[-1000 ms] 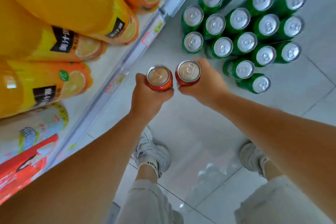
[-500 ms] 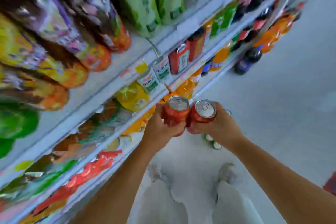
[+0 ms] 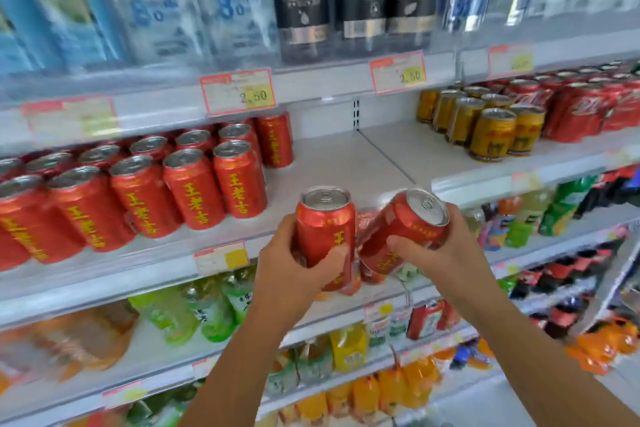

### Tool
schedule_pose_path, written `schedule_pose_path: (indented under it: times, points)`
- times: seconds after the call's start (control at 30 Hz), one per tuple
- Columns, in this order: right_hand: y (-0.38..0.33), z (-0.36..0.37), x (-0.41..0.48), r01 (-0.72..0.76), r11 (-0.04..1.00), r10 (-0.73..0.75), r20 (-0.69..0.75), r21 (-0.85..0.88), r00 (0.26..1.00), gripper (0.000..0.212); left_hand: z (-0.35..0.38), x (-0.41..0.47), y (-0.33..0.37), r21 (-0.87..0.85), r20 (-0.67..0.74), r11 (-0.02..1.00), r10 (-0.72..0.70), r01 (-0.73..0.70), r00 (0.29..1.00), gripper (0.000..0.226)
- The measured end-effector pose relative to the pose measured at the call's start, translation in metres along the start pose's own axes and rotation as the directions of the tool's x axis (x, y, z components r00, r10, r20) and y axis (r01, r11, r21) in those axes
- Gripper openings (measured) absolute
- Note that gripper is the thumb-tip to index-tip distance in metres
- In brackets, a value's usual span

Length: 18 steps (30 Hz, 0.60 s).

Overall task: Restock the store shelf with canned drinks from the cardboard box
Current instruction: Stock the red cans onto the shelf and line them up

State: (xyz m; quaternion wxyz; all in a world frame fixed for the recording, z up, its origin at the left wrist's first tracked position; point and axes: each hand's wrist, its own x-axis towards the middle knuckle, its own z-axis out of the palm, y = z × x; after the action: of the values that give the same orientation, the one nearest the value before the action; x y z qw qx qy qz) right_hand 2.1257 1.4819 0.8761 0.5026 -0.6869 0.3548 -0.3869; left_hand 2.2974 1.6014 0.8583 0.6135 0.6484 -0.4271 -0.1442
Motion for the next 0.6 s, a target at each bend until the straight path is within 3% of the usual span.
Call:
schedule_pose_path:
  times: [0.23, 0.43, 0.6]
  points:
    - [-0.048, 0.057, 0.049, 0.174, 0.984, -0.17, 0.076, -0.049, 0.983, 0.049, -0.073, 0.02, -0.002, 0.016, -0.232, 1.0, 0.02, -0.017, 0.972, 0.031]
    - [-0.047, 0.102, 0.1, 0.181, 0.98, -0.17, 0.123, -0.08, 0.978, 0.061, -0.095, 0.028, -0.023, -0.038, -0.246, 0.999, -0.02, 0.011, 0.969, 0.051]
    - [-0.035, 0.13, 0.129, 0.161, 0.97, -0.133, 0.157, -0.18, 0.979, 0.062, -0.098, 0.033, -0.031, -0.109, -0.263, 0.994, -0.053, 0.025, 0.963, 0.046]
